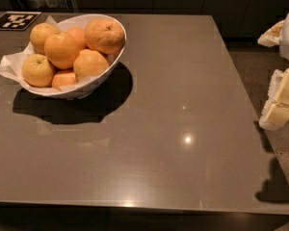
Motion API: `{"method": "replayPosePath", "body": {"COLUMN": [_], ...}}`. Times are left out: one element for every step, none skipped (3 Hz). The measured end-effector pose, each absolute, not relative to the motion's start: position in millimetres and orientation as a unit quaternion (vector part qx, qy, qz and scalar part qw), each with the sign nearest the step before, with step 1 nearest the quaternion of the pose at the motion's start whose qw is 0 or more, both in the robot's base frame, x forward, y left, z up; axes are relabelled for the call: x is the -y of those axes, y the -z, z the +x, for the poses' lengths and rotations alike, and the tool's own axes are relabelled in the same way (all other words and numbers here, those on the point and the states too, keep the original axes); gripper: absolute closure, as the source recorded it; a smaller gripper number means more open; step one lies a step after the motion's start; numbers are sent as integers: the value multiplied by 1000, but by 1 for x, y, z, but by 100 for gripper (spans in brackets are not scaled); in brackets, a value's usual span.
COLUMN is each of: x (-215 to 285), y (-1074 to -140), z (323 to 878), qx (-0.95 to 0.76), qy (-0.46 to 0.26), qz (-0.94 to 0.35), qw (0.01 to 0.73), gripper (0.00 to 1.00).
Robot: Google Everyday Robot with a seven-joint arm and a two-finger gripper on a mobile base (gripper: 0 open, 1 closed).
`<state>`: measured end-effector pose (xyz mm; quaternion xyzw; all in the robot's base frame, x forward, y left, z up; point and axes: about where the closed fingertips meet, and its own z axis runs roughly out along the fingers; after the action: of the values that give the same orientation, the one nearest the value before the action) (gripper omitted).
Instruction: Pick orange from white bowl
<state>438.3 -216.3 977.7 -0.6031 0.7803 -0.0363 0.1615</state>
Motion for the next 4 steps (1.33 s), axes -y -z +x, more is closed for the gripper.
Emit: {"method": "replayPosePath", "body": {"x": [216,189,144,79], "y": [-978,-990,-1006,-1020], "z": [438,450,480,522], "qx": [-780,-773,-768,-756], "qy": [36,32,33,29], "qz": [-603,-615,-625,-636], "qw": [161,153,139,154], "gripper": [0,0,0,0]}}
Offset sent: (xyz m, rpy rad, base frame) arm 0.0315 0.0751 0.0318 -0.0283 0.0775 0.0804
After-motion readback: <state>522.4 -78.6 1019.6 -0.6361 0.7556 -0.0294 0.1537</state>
